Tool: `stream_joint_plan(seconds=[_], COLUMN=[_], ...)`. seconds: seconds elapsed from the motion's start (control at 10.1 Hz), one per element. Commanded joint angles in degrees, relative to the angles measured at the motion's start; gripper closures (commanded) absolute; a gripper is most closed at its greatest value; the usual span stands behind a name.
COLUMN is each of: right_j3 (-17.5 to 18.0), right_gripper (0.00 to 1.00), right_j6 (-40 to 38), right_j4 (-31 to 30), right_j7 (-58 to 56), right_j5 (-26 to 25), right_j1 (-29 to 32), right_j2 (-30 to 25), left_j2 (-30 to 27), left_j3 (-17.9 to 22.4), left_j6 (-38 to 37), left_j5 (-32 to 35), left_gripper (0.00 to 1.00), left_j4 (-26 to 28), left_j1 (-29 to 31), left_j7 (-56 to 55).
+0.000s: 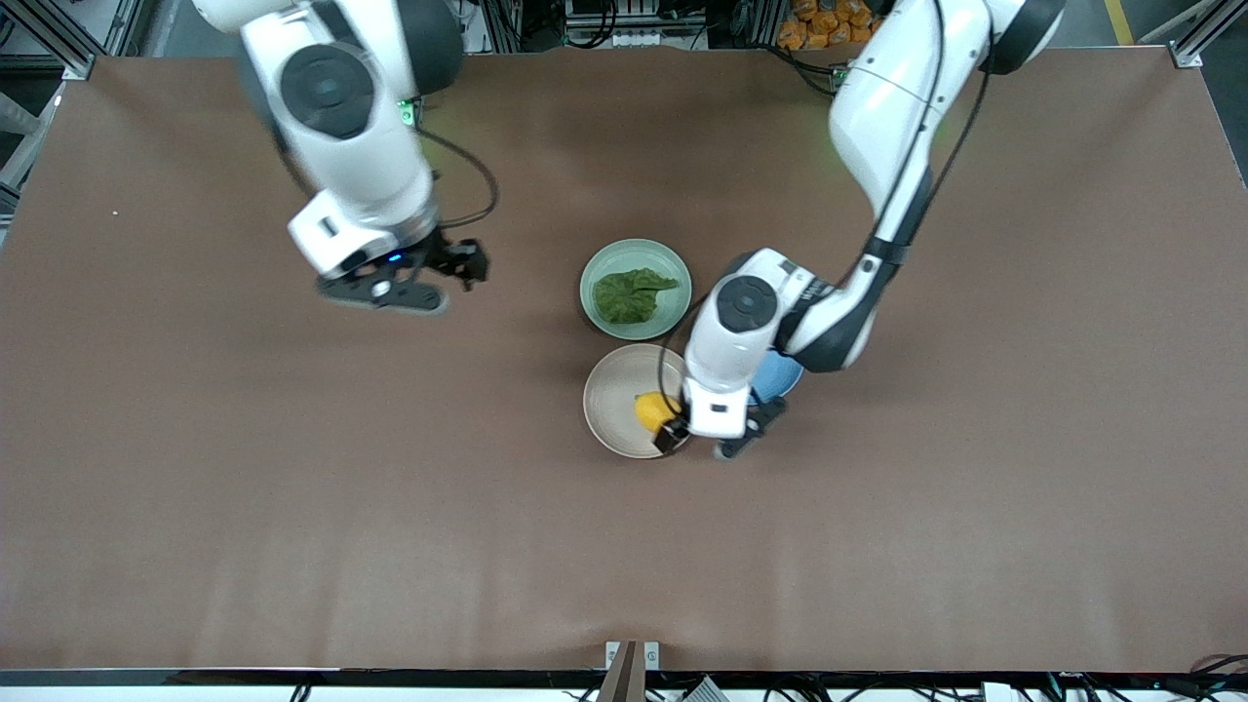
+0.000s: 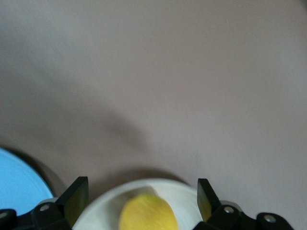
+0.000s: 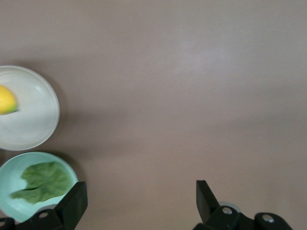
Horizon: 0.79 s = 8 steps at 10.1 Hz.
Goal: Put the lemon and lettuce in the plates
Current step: 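Open the left gripper over the white plate, dropping the lemon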
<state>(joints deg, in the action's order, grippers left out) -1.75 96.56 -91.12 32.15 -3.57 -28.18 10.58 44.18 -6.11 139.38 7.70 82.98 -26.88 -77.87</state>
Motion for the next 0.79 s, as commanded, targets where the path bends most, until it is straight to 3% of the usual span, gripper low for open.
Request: stream_joint_plan(seconds=[0.0,0.4,0.69], right_j3=[-3.1,-3.3,-3.5], right_gripper=[0.0,0.0,0.0], right_j6=[-0.8,-0.8,-0.6], right_j4=[0.7,0.6,0.6], right_j7=[-9.6,-22.7,-29.0], right_j5=[2.5,4.2,4.1], right_j1=[4.9,15.6,20.3], right_j2=[-1.9,-4.4,-4.8], left_j2=[-5.8,-10.2,-13.6], left_j3=[-0.7,-1.1,-1.2], left_j6=[-7.3,-18.0,-24.3], left_j5=[1.3,0.6,-1.6], left_gripper=[0.0,0.0,0.0], left_j4=[0.5,0.7,1.6], left_j1=[7.8,16.7,21.9], left_j7=[7.4,23.4,34.6])
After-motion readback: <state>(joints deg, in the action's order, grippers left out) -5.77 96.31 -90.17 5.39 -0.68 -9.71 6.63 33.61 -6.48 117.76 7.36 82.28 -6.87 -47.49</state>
